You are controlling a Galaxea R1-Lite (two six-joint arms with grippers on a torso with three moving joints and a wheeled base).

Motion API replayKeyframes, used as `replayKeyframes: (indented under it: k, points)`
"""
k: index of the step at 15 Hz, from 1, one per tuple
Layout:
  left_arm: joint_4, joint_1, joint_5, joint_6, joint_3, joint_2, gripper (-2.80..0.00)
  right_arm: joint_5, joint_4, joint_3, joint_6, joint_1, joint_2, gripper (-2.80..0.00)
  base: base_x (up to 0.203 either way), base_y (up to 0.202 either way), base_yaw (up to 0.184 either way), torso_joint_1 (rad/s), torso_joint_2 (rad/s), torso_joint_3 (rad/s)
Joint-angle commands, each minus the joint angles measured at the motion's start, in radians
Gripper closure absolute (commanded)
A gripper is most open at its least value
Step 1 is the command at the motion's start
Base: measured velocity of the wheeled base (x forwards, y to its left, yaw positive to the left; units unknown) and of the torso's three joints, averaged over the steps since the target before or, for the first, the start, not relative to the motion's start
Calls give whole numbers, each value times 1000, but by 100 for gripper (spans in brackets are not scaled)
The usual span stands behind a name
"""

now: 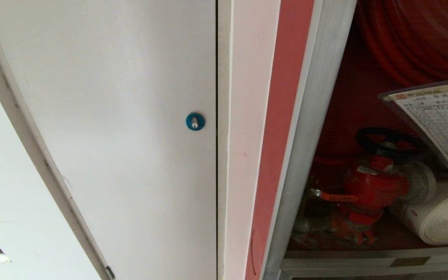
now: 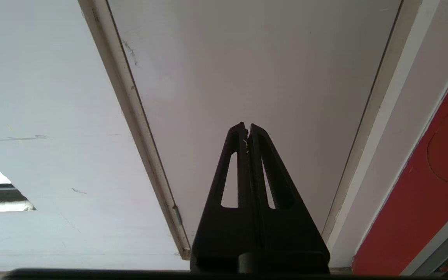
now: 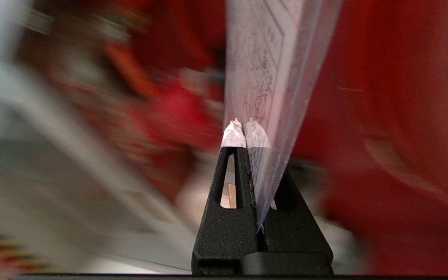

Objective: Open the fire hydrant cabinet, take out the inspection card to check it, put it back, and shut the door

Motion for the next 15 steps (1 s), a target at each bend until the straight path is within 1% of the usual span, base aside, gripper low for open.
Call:
replayKeyframes:
  k: [1,3,4,5,6,8,10,11,12,13,15]
  points:
    - [-1,0,-1,0,8,0,0,-64,5,-56,-117,-25,29,0,0,0,0,0,0,0]
    - [-1,0,-1,0,8,0,0,-165,2,-67,-240,-27,41,0,0,0,0,0,0,0]
    - [-1,1,-1,0,8,0,0,-180,-7,-66,-262,-27,57,0,0,0,0,0,0,0]
    - [-1,1,-1,0,7,0,0,-182,-20,-65,-274,-27,72,0,0,0,0,0,0,0]
    - [-1,1,-1,0,7,0,0,-182,-26,-65,-305,-29,91,0,0,0,0,0,0,0]
    - [-1,0,-1,0,8,0,0,-181,-30,-64,-370,-79,130,0,0,0,0,0,0,0]
    - [-1,1,-1,0,8,0,0,-161,-66,-61,-391,-94,185,0,0,0,0,0,0,0]
    - [-1,0,-1,0,8,0,0,-134,-115,-58,-395,-103,222,0,0,0,0,0,0,0]
    - [-1,1,-1,0,8,0,0,-111,-192,-50,-405,-127,255,0,0,0,0,0,0,0]
    - [-1,1,-1,0,8,0,0,-92,-249,-39,-434,-157,282,0,0,0,0,0,0,0]
    - [-1,1,-1,0,8,0,0,-35,-339,6,-481,-217,319,0,0,0,0,0,0,0]
